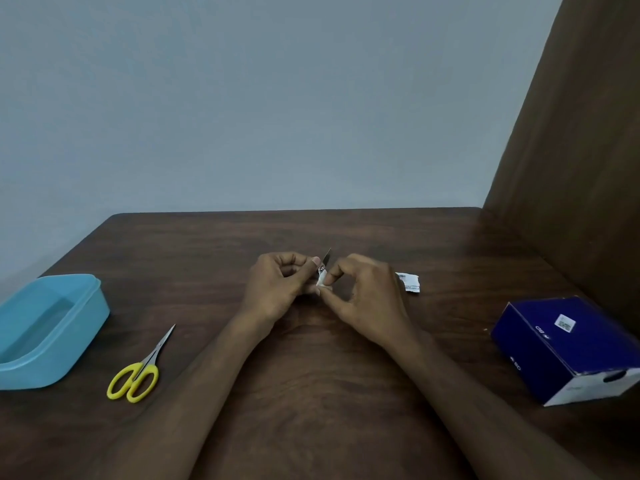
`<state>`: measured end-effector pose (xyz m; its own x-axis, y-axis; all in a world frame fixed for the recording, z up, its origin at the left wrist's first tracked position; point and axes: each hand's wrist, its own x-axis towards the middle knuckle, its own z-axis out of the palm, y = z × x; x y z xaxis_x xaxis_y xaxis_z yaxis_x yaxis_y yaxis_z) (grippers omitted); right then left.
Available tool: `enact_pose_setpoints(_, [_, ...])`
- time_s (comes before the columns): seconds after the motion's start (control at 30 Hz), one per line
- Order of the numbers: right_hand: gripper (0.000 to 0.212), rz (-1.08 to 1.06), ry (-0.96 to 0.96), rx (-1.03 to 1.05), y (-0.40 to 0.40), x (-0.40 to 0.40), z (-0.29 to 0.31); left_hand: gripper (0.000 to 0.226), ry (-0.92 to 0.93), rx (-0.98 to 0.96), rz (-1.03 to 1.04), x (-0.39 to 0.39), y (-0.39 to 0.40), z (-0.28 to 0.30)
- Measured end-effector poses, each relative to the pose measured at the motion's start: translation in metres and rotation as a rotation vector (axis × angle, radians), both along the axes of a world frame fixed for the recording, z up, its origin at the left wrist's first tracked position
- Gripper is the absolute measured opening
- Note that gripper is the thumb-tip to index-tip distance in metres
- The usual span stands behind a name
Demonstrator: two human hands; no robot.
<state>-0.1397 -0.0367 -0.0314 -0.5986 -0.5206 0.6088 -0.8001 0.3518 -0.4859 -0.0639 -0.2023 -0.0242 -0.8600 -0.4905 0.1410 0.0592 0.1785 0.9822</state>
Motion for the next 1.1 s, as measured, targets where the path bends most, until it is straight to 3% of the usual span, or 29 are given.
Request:
enact_pose_setpoints(0.27, [0.026, -0.015, 0.031, 0.02, 0.0005, 0.0004, -0.0015, 0.018, 0.02, 0.054, -0.04, 0.0011, -0.0008, 0.0021])
enact_pose_setpoints(0.6, [0.011, -0.077, 0.026, -0.088, 0.0014, 0.0002, 0.0006, 0.016, 0.089, 0.086, -0.113, 0.0016, -0.0008, 0.0002])
enact_pose_setpoints(0.87, [0.019, -0.003, 0.049, -0.113, -0.0011, -0.0009, -0.0029, 0.023, 0.124, 0.185, -0.137, -0.0004, -0.0031, -0.0012])
enact_pose_setpoints(1.0, [0.004, -0.06, 0.083, -0.137, 0.0018, -0.0031, -0.0023, 0.033, 0.123, 0.235, -0.116, -0.001, -0.0019, -0.0008])
enact_pose_setpoints(1.1, [0.01, -0.075, 0.094, -0.147, 0.0028, -0.0049, -0.002, 0.033, 0.123, 0.271, -0.096, -0.0028, -0.0016, -0.0008])
